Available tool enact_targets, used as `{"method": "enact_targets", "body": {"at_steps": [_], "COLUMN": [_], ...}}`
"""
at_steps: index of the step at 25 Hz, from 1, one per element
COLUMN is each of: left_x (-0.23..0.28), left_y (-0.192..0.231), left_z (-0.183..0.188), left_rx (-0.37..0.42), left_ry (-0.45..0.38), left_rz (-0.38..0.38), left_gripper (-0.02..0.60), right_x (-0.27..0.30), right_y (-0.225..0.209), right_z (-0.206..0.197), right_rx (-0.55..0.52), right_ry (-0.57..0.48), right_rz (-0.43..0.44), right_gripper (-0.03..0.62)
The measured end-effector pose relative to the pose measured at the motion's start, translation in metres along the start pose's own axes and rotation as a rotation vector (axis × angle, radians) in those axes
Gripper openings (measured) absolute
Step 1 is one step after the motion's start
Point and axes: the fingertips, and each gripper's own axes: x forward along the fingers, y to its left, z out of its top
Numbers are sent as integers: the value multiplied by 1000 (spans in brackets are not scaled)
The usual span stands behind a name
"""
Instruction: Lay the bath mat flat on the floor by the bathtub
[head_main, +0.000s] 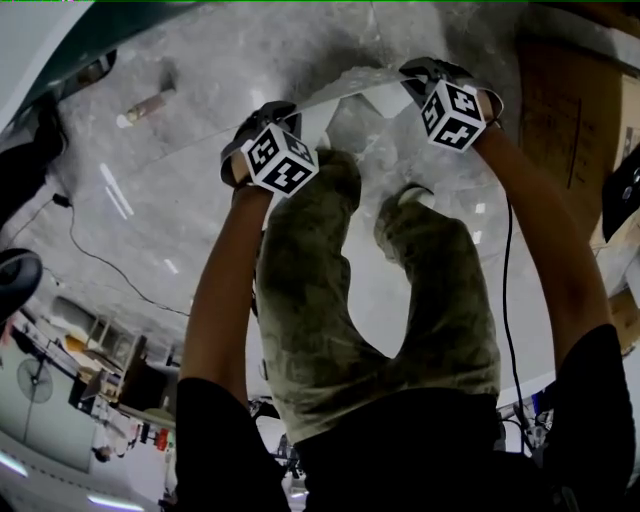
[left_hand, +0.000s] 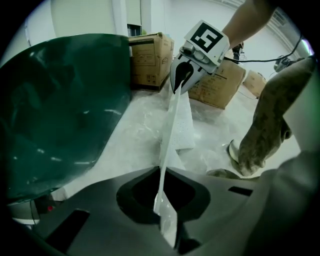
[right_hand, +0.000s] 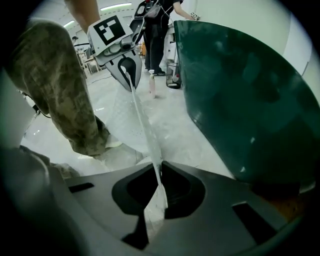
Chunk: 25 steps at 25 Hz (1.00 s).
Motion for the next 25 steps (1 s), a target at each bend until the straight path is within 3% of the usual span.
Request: {"method": "enact_targets", "body": {"at_steps": [5,9,15,20,25], "left_x": [42,68,124,167,191], "left_y": [27,48,69,84,120], "left_z": [-22,-27,-31,-36,-59], "left_rx": [34,72,88,9,-92], "left_ry": [12,-16,-40,-84,-148], "left_rz": [24,-2,4,-7,25], "left_gripper": [26,26,26,26,28], "right_x": [53,78,140,189,239], "right_y": [-18,-39,-68,-95,-91], "right_z": [6,10,-5,-12,-8], "right_rx": [-111,-184,-258,-312,-370], "right_ry": [15,35,16,-40,-78], "right_rz": [-42,-62,-102,-177,-177], "right_gripper": [31,31,31,31,31]}}
